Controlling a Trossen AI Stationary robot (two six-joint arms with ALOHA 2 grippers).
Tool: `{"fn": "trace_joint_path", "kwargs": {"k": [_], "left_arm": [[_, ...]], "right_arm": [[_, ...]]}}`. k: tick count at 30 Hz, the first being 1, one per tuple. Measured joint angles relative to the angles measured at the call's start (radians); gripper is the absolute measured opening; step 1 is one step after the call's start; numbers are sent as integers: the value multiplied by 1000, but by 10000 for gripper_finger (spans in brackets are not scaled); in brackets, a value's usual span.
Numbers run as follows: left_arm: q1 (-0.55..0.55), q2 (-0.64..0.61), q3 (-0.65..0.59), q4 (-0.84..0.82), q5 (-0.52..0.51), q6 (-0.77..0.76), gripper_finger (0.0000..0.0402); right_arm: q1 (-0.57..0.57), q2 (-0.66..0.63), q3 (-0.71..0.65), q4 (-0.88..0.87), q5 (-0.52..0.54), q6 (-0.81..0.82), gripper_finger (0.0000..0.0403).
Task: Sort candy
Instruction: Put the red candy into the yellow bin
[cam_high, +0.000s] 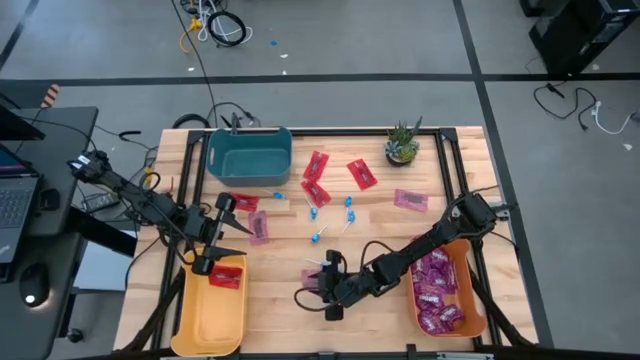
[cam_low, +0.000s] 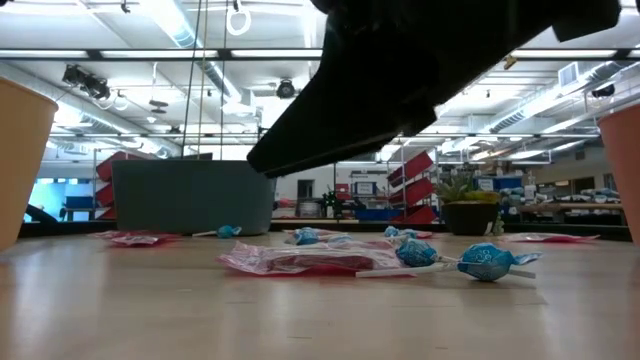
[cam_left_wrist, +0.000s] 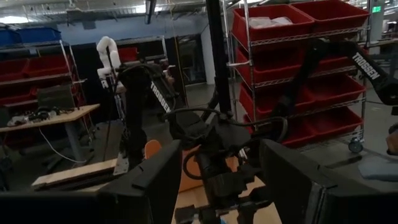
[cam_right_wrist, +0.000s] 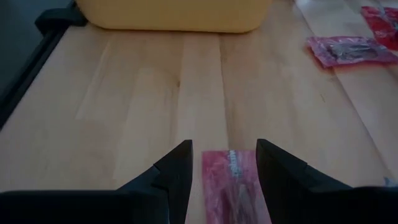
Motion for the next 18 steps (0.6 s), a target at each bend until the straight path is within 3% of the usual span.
{"fn": "trace_joint_path", "kwargs": {"k": [18], "left_arm": [[0,0,0,-4,0,-15,218]], "right_arm": [[10,40,-1,-131,-1,37,162]]}}
